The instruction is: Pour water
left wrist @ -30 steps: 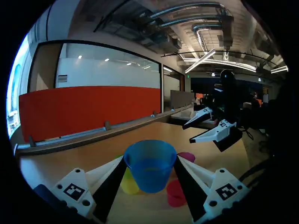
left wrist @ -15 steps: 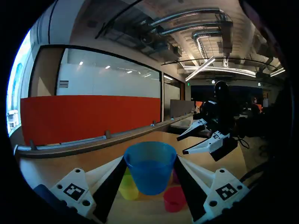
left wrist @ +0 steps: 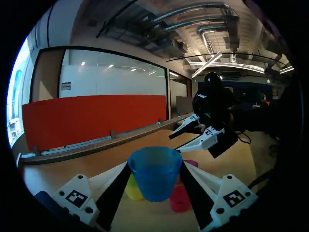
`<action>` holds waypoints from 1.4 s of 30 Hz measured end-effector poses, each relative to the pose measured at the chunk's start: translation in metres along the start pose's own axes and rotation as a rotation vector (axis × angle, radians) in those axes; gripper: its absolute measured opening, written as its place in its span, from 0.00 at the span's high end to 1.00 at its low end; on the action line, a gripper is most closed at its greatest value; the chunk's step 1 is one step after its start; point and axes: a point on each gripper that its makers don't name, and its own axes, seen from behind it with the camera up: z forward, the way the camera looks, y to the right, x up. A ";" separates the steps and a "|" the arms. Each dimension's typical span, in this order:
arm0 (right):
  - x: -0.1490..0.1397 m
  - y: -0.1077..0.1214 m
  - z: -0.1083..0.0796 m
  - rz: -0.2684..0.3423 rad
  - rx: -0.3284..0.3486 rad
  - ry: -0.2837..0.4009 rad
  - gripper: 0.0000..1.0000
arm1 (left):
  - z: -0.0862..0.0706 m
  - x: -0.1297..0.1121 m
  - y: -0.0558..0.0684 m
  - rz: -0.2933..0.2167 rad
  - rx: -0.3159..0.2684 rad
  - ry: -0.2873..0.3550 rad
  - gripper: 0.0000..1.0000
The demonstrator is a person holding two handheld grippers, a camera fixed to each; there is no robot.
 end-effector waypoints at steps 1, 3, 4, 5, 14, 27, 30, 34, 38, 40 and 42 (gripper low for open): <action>0.001 0.001 0.003 -0.002 0.005 -0.006 0.00 | -0.001 0.000 0.000 0.000 0.002 -0.001 0.15; 0.003 0.002 0.011 -0.005 0.017 -0.019 0.00 | -0.003 0.000 0.000 0.000 0.004 -0.002 0.15; 0.005 0.003 0.014 -0.005 0.024 -0.026 0.00 | -0.004 -0.001 0.000 -0.001 0.004 -0.003 0.15; 0.006 0.003 0.018 -0.005 0.031 -0.033 0.00 | -0.005 -0.002 0.000 -0.002 0.003 -0.004 0.15; 0.010 0.002 0.052 0.000 0.120 -0.124 0.00 | -0.010 -0.008 -0.006 -0.009 0.020 -0.016 0.15; 0.014 0.000 0.103 -0.058 0.194 -0.255 0.00 | -0.015 -0.018 -0.019 -0.037 0.042 -0.022 0.15; 0.014 -0.003 0.114 -0.066 0.207 -0.277 0.00 | -0.016 -0.019 -0.022 -0.047 0.043 -0.016 0.15; 0.015 -0.006 0.125 -0.071 0.221 -0.298 0.00 | -0.017 -0.020 -0.026 -0.053 0.045 -0.014 0.15; 0.013 -0.007 0.134 -0.077 0.226 -0.319 0.00 | -0.018 -0.021 -0.027 -0.054 0.045 -0.014 0.15; 0.012 -0.006 0.138 -0.080 0.225 -0.327 0.00 | -0.018 -0.021 -0.027 -0.054 0.043 -0.013 0.15; 0.011 -0.005 0.141 -0.082 0.222 -0.333 0.00 | -0.018 -0.021 -0.027 -0.056 0.042 -0.011 0.15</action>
